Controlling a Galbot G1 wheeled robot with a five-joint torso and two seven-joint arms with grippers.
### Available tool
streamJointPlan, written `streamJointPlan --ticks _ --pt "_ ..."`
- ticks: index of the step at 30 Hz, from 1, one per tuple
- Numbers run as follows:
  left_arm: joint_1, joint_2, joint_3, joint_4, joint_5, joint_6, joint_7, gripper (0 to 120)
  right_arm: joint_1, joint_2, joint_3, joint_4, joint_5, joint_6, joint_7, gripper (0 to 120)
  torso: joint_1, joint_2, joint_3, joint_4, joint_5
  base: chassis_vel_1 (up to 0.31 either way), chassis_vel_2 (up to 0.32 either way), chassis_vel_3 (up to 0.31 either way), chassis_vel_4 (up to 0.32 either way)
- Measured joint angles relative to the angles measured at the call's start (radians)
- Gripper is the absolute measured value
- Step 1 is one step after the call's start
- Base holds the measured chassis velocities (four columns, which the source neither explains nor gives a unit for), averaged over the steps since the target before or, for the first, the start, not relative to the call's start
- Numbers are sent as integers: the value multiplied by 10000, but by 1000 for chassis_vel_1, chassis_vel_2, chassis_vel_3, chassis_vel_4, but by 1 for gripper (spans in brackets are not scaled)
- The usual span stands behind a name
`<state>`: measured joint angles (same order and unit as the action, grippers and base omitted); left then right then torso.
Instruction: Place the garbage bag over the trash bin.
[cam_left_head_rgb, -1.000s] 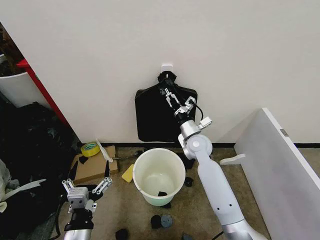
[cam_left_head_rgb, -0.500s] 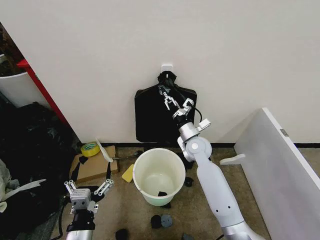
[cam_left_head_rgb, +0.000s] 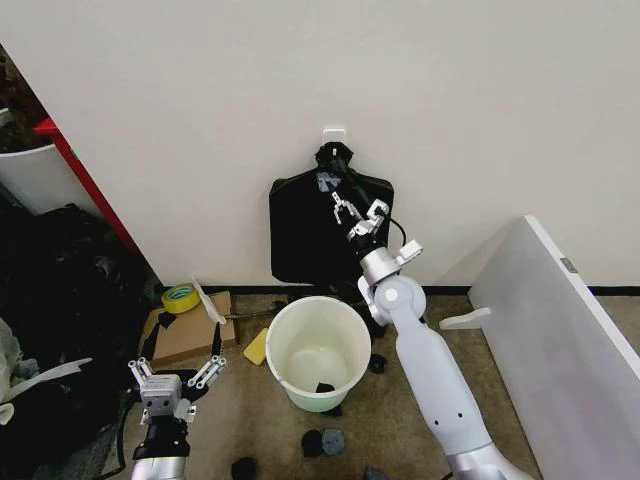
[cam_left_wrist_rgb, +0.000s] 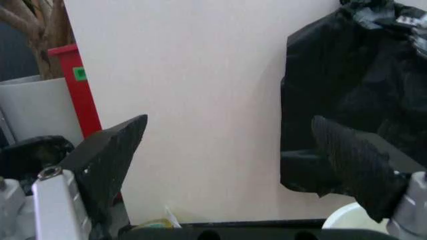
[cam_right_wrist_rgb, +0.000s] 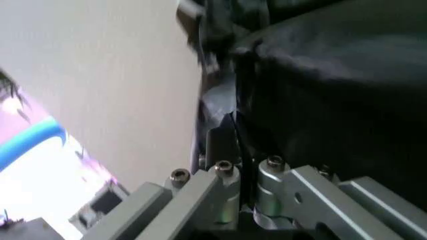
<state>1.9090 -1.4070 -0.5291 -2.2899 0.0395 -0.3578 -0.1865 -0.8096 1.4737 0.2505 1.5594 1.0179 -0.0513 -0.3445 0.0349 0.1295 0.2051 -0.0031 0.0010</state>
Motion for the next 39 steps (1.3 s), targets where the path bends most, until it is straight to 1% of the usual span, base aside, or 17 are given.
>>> streamJointPlan --ticks 1,3,4,5,7,10,11,12,14,17,18,24,26,30,32,39 --pt "-26 0 13 16 -1 8 -1 97 -156 -123 10 91 -126 20 -141 0 0 0 0 0 1 0 0 0 0" --pt "-109 -5 55 54 -20 40 -6 97 -784 -632 36 452 -559 107 -517 0 0 0 0 -4 -1 0 0 0 0" --pt "-109 -5 55 54 -20 40 -6 97 -784 -632 36 452 -559 107 -517 0 0 0 0 -4 -1 0 0 0 0" --pt "-156 -3 76 75 -33 57 -6 97 -1082 -886 69 717 -904 122 -574 0 -1 1 -1 -4 3 0 0 0 0" --pt "-225 13 110 129 -44 80 -9 97 -1543 -1255 119 1132 -1466 116 -599 0 -1 0 -1 -5 -3 0 0 0 0" --pt "-292 35 158 186 -46 104 -15 97 -2016 -1631 138 1571 -2018 176 -681 0 -1 1 -1 -3 1 0 0 0 0" --pt "-292 35 158 186 -46 104 -15 97 -2016 -1631 138 1571 -2018 176 -681 0 -1 1 -1 -3 1 0 0 0 0" --pt "-336 55 196 215 -48 120 -15 97 -2289 -1860 175 1818 -2356 278 -751 0 -1 1 -1 -1 -3 0 0 0 0" --pt "-418 93 262 256 -53 154 -15 97 -2942 -2313 275 2319 -3050 577 -1029 0 -1 2 -1 -2 1 0 0 0 0" --pt "-470 149 295 307 -61 170 -16 97 -3613 -2631 371 2758 -3578 919 -1286 0 -1 2 -1 -2 -1 0 0 0 0" --pt "-470 149 295 307 -61 170 -16 97 -3613 -2631 371 2758 -3578 919 -1286 0 -1 2 -1 -2 -1 0 0 0 0" --pt "-498 289 330 353 -103 187 -29 97 -4723 -2968 654 3454 -4459 1497 -1628 0 -1 2 -1 0 -1 0 0 0 0" --pt "-510 316 339 359 -120 199 -30 97 -4881 -3025 739 3538 -4636 1562 -1766 0 -1 2 -1 -2 -2 0 0 0 0" --pt "-576 378 366 379 -179 234 -34 97 -5475 -3198 1080 3688 -5227 2026 -2621 0 -1 2 -1 -3 -2 0 0 0 0" --pt "-614 411 385 393 -200 250 -35 97 -5687 -3198 1265 3687 -5439 2287 -3071 0 -1 2 -1 -2 -2 0 0 0 0" --pt "-667 466 455 413 -221 289 -36 97 -6127 -3038 1489 3772 -6312 2729 -3683 0 -1 2 0 -2 -2 0 0 0 0"
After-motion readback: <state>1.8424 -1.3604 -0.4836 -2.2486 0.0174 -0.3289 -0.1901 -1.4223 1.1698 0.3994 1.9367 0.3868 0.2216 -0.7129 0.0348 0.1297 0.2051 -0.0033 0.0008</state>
